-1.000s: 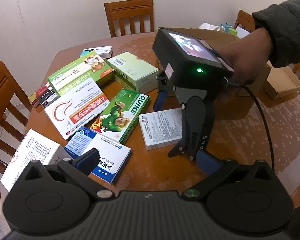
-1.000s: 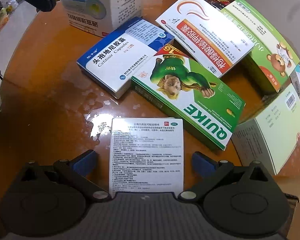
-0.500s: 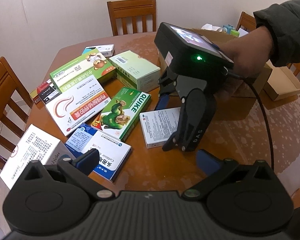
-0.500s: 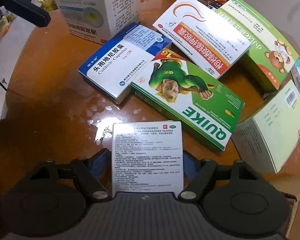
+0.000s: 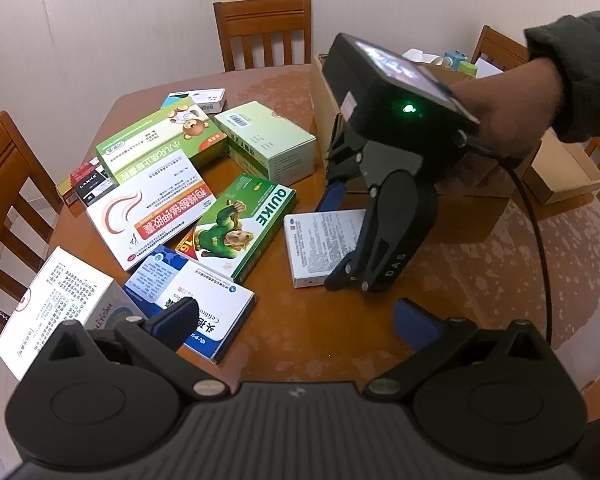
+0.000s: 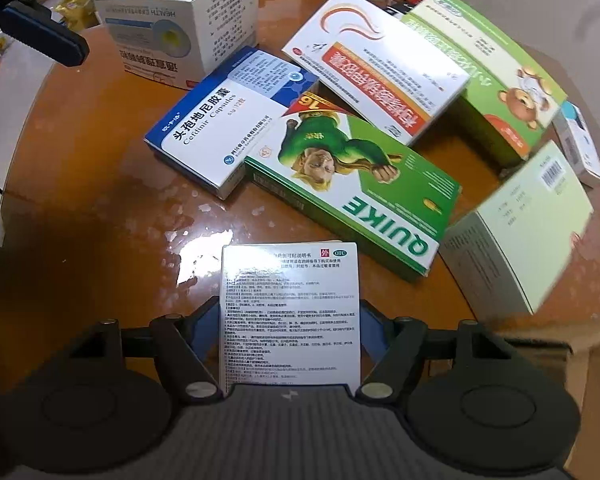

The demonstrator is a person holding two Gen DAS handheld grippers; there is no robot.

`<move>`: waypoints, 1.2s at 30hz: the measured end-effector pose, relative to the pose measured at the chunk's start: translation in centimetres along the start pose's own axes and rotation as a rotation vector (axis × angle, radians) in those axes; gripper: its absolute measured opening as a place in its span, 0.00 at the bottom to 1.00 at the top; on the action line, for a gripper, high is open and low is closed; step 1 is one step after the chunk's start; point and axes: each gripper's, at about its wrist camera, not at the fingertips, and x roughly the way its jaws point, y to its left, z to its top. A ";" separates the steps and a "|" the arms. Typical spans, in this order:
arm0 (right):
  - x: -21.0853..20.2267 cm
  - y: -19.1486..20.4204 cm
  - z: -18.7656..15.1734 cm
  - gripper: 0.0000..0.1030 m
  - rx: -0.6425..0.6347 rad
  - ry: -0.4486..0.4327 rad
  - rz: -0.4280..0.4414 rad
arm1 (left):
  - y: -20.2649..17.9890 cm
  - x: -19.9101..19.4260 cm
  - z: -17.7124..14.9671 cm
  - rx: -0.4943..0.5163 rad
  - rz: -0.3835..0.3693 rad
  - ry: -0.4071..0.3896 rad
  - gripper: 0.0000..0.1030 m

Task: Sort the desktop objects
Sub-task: 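Lift the white box with the right gripper and carry it over the cardboard box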

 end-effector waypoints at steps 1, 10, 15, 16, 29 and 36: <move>-0.3 -0.1 0.0 0.73 0.021 -0.002 -0.003 | -0.1 -0.1 0.2 0.005 -0.002 -0.001 1.00; -4.7 7.8 -3.8 0.73 0.229 0.003 -0.064 | -0.6 -0.5 1.7 0.051 -0.025 -0.014 1.00; -8.9 7.1 -4.4 0.73 0.334 -0.023 -0.103 | -1.5 -0.6 2.9 0.119 -0.075 -0.026 1.00; -9.7 6.9 -4.6 0.73 0.351 -0.028 -0.117 | -1.7 -0.6 3.3 0.134 -0.087 -0.029 1.00; -18.1 -0.3 -11.9 0.73 0.756 -0.080 -0.379 | -4.8 0.9 7.8 0.197 -0.122 -0.023 1.00; -17.8 -6.3 -16.8 0.73 1.075 -0.073 -0.482 | -6.4 2.2 10.6 0.191 -0.108 -0.025 1.00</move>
